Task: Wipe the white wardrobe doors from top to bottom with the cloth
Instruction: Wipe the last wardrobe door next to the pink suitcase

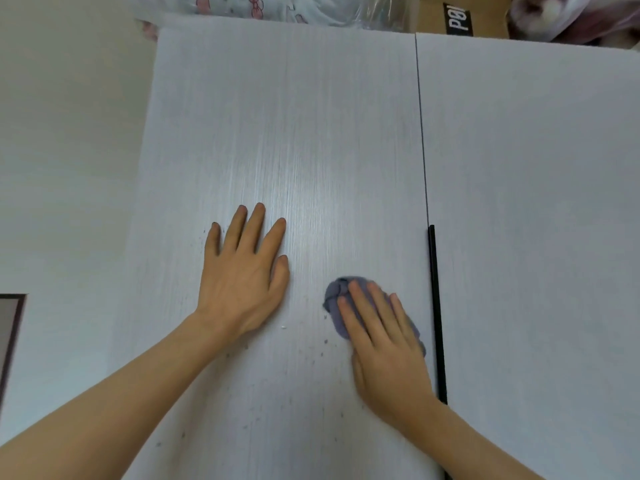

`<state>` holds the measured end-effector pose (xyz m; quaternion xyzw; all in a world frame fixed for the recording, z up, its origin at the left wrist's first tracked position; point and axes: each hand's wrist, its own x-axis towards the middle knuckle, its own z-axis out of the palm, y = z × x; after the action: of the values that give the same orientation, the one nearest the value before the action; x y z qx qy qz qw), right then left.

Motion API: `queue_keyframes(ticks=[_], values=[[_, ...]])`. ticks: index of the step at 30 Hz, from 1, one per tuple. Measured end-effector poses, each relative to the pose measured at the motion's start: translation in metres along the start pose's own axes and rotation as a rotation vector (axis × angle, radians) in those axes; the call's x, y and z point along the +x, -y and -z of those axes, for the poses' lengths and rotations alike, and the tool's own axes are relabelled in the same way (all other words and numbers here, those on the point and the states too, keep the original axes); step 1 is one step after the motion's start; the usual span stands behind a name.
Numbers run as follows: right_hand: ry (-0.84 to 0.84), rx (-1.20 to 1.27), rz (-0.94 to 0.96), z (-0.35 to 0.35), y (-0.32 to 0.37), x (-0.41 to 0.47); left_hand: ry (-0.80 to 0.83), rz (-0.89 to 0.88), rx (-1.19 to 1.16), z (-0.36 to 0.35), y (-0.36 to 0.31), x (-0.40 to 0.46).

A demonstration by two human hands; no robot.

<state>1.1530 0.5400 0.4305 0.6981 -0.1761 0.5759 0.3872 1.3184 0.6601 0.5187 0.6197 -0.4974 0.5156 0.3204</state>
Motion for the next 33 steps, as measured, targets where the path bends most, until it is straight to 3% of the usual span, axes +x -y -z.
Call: queue_keyframes(ticks=[3, 7, 10, 11, 14, 15, 17, 21, 23, 24, 27, 29, 31, 33], values=[[0.006, -0.003, -0.004, 0.001, -0.016, 0.019, -0.002, -0.002, -0.018, 0.003, -0.001, 0.004], [-0.092, -0.002, -0.274, 0.003, -0.034, 0.058, -0.013, -0.013, -0.047, 0.004, -0.004, 0.0], [-0.108, 0.026, -0.388, -0.005, -0.001, 0.037, -0.021, -0.01, -0.072, 0.002, -0.002, -0.014], [-0.081, 0.037, -0.283, -0.008, 0.017, 0.02, -0.021, 0.004, -0.083, 0.002, 0.0, -0.02], [0.068, 0.062, 0.306, -0.008, 0.043, -0.021, 0.01, 0.036, -0.093, 0.003, 0.012, -0.042], [0.091, 0.064, 0.393, -0.005, 0.038, -0.018, 0.027, 0.035, -0.09, 0.004, 0.018, -0.049], [0.055, 0.06, 0.271, -0.004, 0.03, 0.004, 0.059, 0.012, -0.061, 0.008, 0.034, -0.061], [-0.091, 0.016, -0.331, -0.011, 0.032, 0.07, 0.096, 0.025, -0.041, 0.022, 0.062, -0.064], [-0.135, 0.047, -0.395, -0.018, 0.052, 0.083, 0.092, 0.07, -0.038, 0.029, 0.074, -0.062], [-0.117, 0.068, -0.306, -0.021, 0.063, 0.08, 0.095, 0.094, -0.037, 0.032, 0.079, -0.062], [0.018, 0.118, 0.345, -0.022, 0.083, 0.057, 0.117, 0.173, -0.071, 0.035, 0.089, -0.064], [0.053, 0.103, 0.514, -0.016, 0.065, 0.065, 0.142, 0.242, -0.2, 0.036, 0.09, -0.067], [0.004, 0.048, 0.323, -0.014, 0.048, 0.092, 0.13, 0.283, -0.337, 0.037, 0.089, -0.066], [-0.043, 0.04, -0.025, -0.015, 0.041, 0.127, 0.14, 0.238, -0.333, 0.038, 0.088, -0.065]])
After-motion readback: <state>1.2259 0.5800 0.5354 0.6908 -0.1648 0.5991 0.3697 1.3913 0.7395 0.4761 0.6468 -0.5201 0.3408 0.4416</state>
